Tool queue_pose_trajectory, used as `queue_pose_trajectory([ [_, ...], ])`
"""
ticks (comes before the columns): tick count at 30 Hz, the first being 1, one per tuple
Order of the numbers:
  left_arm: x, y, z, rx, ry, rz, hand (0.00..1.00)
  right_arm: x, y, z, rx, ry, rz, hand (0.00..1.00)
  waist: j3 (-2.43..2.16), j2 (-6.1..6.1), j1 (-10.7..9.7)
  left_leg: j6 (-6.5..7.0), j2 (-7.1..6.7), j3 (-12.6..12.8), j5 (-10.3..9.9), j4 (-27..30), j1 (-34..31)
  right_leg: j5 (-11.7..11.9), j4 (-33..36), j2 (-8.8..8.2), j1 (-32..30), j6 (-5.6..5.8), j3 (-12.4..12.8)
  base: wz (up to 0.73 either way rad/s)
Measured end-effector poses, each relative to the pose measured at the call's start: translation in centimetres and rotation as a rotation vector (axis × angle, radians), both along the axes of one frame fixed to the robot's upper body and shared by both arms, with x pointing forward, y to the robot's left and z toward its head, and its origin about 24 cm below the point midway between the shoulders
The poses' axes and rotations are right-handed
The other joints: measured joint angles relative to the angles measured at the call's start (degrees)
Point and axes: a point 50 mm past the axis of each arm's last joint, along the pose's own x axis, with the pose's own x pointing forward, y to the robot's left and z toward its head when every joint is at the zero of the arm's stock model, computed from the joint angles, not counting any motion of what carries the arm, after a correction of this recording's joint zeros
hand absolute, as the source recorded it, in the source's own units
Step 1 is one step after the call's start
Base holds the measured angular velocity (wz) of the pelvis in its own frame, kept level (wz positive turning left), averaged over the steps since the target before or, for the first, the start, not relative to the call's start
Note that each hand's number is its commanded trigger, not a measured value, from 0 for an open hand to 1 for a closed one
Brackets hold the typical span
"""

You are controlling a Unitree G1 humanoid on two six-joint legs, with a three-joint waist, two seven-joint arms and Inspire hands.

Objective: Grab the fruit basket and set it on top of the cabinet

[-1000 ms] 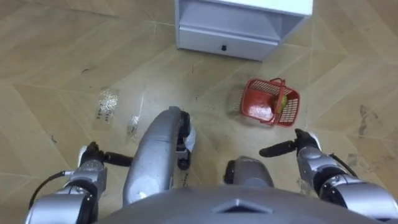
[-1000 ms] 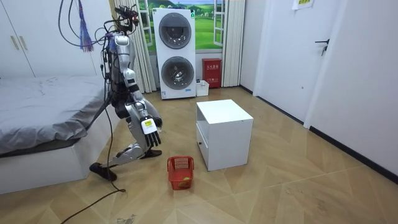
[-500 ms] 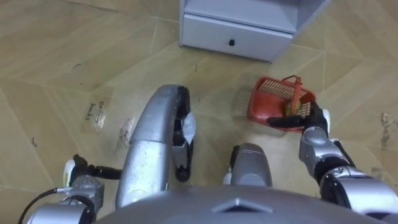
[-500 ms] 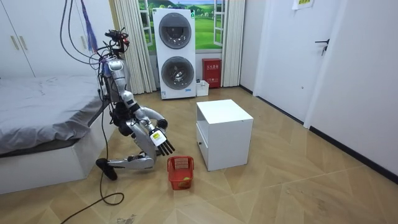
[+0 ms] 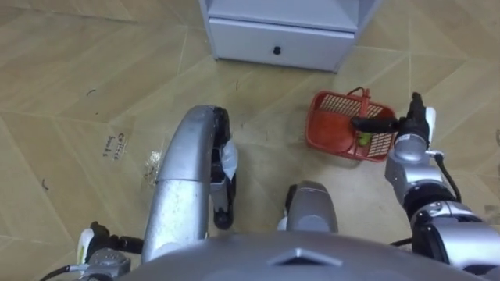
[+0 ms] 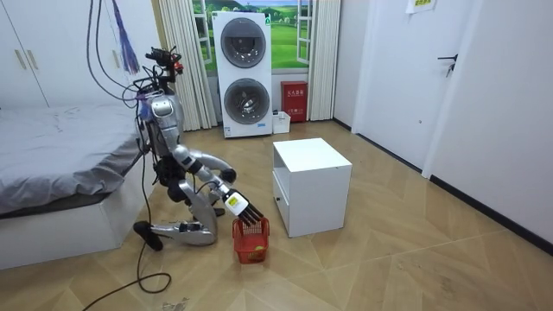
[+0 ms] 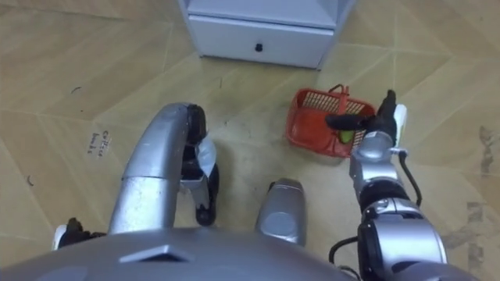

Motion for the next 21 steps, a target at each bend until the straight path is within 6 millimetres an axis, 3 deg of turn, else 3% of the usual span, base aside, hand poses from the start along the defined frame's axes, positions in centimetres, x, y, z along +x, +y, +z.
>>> queue_pose_trajectory([
  [1, 0.4, -0.6, -0.2, -0.022, -0.008, -0.003, 0.00, 0.3, -0.5, 0.4, -0.012, -0.011, -0.003, 0.00, 0.49, 1.31, 0.4, -0.15, 0.36, -1.0, 0.0, 0.7, -0.4, 0.4, 0.3, 1.09, -0.2, 0.00, -0.2, -0.16],
  [2, 0.6, -1.2, -0.3, -0.047, -0.019, -0.014, 0.00, 0.9, -0.8, 0.9, -0.015, -0.032, -0.009, 0.00, 0.93, 1.57, 1.3, -1.55, 0.38, -1.4, 0.6, 0.6, -0.9, 0.1, 0.5, 1.61, -0.6, -0.25, 0.1, -0.12],
  [7, 1.3, -1.5, -0.4, -0.097, -0.030, -0.065, 0.00, 1.3, -0.3, 1.0, 0.011, -0.057, 0.001, 0.00, 0.93, 1.25, 1.6, -2.93, 0.38, -1.4, 1.3, -1.1, -0.9, 0.1, 0.4, 1.66, -1.0, -0.21, -0.7, 0.09],
  [14, 1.0, -2.0, -0.6, -0.151, -0.001, -0.130, 0.00, 1.2, -1.3, 1.2, 0.031, -0.059, -0.017, 0.00, 0.77, 1.32, 1.7, -3.02, 0.41, -1.4, 1.3, -1.2, -1.7, -0.1, 1.3, 1.54, -2.2, 0.08, -1.0, 0.03],
  [16, 1.1, -2.3, -0.6, -0.162, 0.005, -0.167, 0.00, 0.9, -1.7, 1.1, 0.021, -0.037, -0.015, 0.00, 0.68, 1.74, 1.8, -3.90, 0.44, -1.4, 0.8, -1.4, -2.1, -0.1, 1.6, 1.44, -2.6, 0.12, -1.2, 0.09],
  [19, 1.4, -2.5, -0.6, -0.166, 0.001, -0.190, 0.00, -0.1, -2.5, 0.3, 0.020, 0.025, -0.040, 0.00, 0.88, 2.47, 3.2, -3.85, 0.63, -1.2, 0.7, -1.3, -2.9, -0.1, 2.0, 1.27, -3.6, 0.14, -1.1, 0.00],
  [21, 1.4, -2.5, -0.6, -0.167, 0.001, -0.191, 0.00, -0.5, -2.9, 0.0, 0.024, 0.053, -0.034, 0.00, 0.97, 3.68, 3.9, -3.85, 0.95, -1.1, 0.8, -1.3, -3.7, -0.1, 2.3, 1.43, -4.5, 0.13, -1.0, 0.00],
])
